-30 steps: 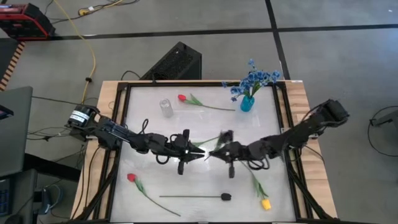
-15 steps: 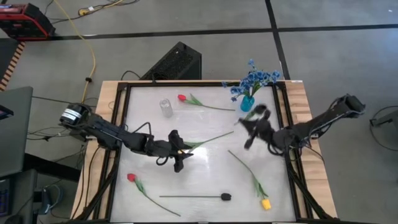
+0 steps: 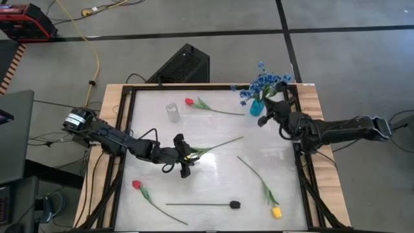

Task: Sort flowers into vase by color
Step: Put the top black flower into the blue vase

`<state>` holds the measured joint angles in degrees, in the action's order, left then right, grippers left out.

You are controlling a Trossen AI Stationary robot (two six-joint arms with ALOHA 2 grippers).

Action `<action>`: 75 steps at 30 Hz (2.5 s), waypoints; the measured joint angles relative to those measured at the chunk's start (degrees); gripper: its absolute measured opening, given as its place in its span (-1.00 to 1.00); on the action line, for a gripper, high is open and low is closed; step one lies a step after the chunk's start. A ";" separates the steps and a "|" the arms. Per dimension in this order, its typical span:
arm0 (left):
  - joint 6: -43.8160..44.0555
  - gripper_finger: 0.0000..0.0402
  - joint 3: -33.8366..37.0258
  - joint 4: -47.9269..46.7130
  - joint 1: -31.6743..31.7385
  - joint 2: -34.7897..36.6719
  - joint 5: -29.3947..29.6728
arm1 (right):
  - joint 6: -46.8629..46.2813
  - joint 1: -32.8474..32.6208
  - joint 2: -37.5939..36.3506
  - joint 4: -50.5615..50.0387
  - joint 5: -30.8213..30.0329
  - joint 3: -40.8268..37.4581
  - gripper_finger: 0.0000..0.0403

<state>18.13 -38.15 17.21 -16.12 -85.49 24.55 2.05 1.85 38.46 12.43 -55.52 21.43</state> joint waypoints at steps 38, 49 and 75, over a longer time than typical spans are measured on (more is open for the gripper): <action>-10.41 -0.31 0.00 0.73 10.57 0.15 -6.27 | -9.33 18.93 2.93 -0.35 15.08 -4.11 -0.88; -10.07 -0.31 0.00 0.71 10.78 0.15 -7.84 | -12.75 20.81 12.18 0.05 15.53 -4.11 -0.84; -9.45 -0.31 0.00 0.23 10.78 0.15 -7.82 | -9.56 20.76 12.39 -2.55 21.19 -2.70 -0.62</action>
<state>8.68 -38.15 17.43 -5.34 -85.34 16.73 -7.51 22.61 50.85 9.87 -34.33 18.73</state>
